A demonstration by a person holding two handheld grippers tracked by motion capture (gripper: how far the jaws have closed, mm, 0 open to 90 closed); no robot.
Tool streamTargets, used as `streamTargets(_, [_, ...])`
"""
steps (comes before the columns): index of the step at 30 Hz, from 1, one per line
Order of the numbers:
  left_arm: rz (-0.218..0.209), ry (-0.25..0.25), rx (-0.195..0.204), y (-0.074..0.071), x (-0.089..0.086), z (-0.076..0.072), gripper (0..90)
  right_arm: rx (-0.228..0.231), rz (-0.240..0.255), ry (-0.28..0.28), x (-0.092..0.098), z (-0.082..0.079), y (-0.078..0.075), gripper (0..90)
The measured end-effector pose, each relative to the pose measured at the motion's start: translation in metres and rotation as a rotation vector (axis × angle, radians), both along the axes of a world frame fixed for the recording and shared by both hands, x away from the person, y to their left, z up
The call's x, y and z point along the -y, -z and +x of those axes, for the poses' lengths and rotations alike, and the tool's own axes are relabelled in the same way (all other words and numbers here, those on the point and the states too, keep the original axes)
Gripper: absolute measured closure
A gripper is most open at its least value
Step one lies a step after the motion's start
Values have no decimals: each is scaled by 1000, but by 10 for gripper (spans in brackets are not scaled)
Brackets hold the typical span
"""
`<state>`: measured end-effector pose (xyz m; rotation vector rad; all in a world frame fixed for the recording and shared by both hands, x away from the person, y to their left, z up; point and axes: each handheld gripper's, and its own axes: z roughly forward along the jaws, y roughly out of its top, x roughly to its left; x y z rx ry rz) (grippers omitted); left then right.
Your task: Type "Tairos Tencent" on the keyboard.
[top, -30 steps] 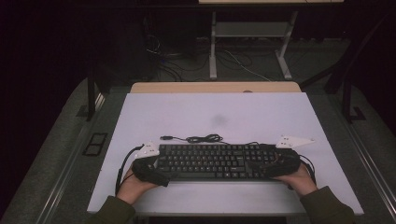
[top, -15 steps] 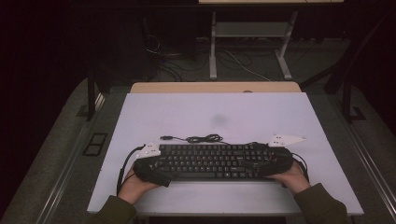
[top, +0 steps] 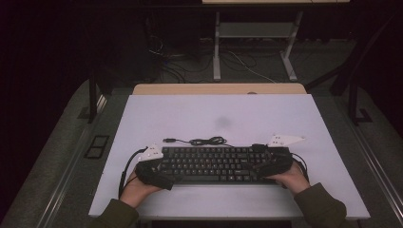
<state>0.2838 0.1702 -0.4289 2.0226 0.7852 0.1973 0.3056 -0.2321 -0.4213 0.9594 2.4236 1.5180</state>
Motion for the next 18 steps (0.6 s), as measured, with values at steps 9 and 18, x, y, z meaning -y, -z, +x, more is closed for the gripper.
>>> streamTargets(9, [-2,-1,1,0,-1,0,0,-3,-6,-17,-10,6,1,100])
streamTargets(18, [-4,-6,1,0,-2,0,0,-6,-15,-27,-18,10,2,103])
